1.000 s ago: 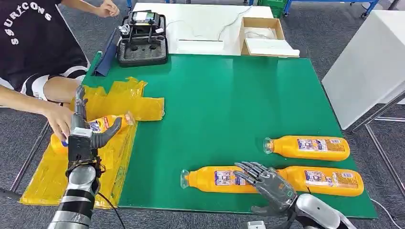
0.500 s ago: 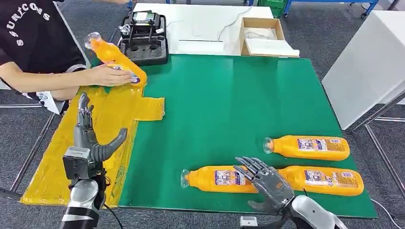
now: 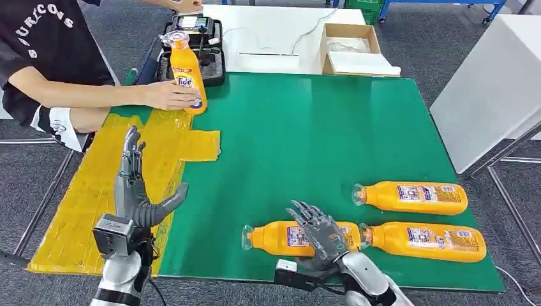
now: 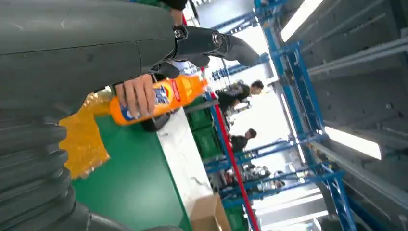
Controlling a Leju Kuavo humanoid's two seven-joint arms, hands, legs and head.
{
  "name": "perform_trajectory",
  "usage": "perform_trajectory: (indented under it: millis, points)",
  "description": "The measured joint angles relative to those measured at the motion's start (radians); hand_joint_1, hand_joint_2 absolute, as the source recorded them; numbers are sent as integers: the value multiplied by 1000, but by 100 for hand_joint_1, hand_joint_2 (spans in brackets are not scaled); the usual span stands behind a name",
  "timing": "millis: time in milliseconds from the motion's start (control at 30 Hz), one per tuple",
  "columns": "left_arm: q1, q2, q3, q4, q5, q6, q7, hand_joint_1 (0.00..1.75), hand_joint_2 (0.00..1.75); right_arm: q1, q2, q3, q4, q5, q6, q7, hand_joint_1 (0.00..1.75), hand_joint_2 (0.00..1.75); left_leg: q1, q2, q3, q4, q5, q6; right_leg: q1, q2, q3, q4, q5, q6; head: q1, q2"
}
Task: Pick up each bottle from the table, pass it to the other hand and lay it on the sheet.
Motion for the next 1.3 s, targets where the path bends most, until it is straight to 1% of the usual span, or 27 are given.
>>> perform_trajectory:
  millis: [100,167,200,233,267,300,333,367,400,433,567,600,633,667,833,1033,1067,1133,1233,1300]
  points:
    - [4,0,-18,-4,0,-3,2,0,175,-39,28,13,73,16,20,26,0,175,0,0,1,0,0,0,0,0,0,0,0,0,0,0]
    - [4,0,-27,-4,5,-9,6,0,175,-69,41,22,116,21,32,41,0,175,0,3,4,0,0,0,0,1,2,0,0,0,0,0]
    - [4,0,-29,-4,6,-10,8,0,175,-82,45,27,133,21,36,43,7,175,0,3,6,0,-1,0,0,3,3,0,0,0,0,0]
    - [4,0,-32,-4,10,-12,9,0,175,-90,47,33,149,26,42,48,38,175,0,3,7,0,-1,-1,0,3,4,0,0,0,0,0]
    - [4,0,-32,-4,14,-13,10,0,175,-102,47,37,165,32,54,57,37,175,0,4,8,0,-2,-1,0,4,5,0,0,0,0,0]
    - [4,0,-32,-4,18,-17,11,0,175,-114,49,43,179,40,68,66,80,175,0,5,9,0,-2,-1,0,5,5,-1,0,-1,-1,0]
    - [4,0,-33,-4,20,-20,11,0,175,-126,49,52,192,49,81,75,80,175,0,6,10,0,-2,-1,0,7,4,-1,0,-1,0,0]
    - [4,0,-32,-4,25,-22,11,0,175,-137,48,60,203,57,92,83,80,175,0,8,12,0,-3,-1,0,8,0,-1,0,-1,0,0]
    - [4,0,-32,-4,27,-24,11,0,175,-146,46,66,213,66,101,92,80,175,0,8,15,-1,-8,-3,0,8,0,-1,-2,-3,0,0]
    - [4,0,-32,-4,30,-26,11,0,175,-154,44,72,220,73,109,97,80,175,0,8,17,-1,-9,-2,0,8,1,-1,-4,-1,0,0]
    - [4,0,-32,-4,37,-28,11,0,175,-176,33,94,237,83,126,110,80,175,0,8,18,-1,-6,-1,0,8,3,-1,-3,-1,0,0]
    - [4,0,-32,-4,37,-28,11,0,175,-179,32,98,239,83,126,110,145,175,0,8,18,-1,-3,-2,0,8,3,-1,-2,-1,0,0]
    - [4,0,-32,-4,37,-28,11,0,175,-182,30,100,241,83,126,110,171,175,0,8,18,-1,-3,-1,0,8,3,-1,-1,-2,0,0]
    - [3,0,-32,-4,37,-28,11,0,175,-184,29,104,242,83,126,110,175,175,0,8,18,-1,-2,0,0,8,4,-1,0,-3,0,0]
    - [3,0,-32,-4,42,-32,13,0,175,-202,13,121,246,80,152,115,175,175,-1,8,18,-1,-2,1,-1,8,4,-1,1,-1,0,0]
    - [3,0,-32,0,58,-42,13,0,175,-205,-24,125,231,-7,140,82,175,175,-2,7,18,-1,-2,1,-1,7,5,-1,1,0,0,0]
    - [4,0,-32,3,58,-43,13,0,175,-198,-26,119,223,-25,121,79,175,175,-2,6,17,0,-1,1,-2,7,5,-1,1,0,0,0]
    - [6,0,-32,4,58,-45,12,0,175,-178,-23,96,202,-47,58,72,175,175,-2,4,14,0,-1,2,-2,6,13,-1,1,1,0,0]
    - [13,0,-34,4,51,-62,24,0,175,-140,11,44,163,-90,-59,37,175,175,-2,3,13,0,0,3,-1,6,11,-1,2,2,0,0]
    - [20,2,-42,3,47,-91,44,0,175,-106,47,-4,128,-136,-156,-16,175,175,-2,3,9,0,0,3,-1,6,8,-1,2,2,0,0]
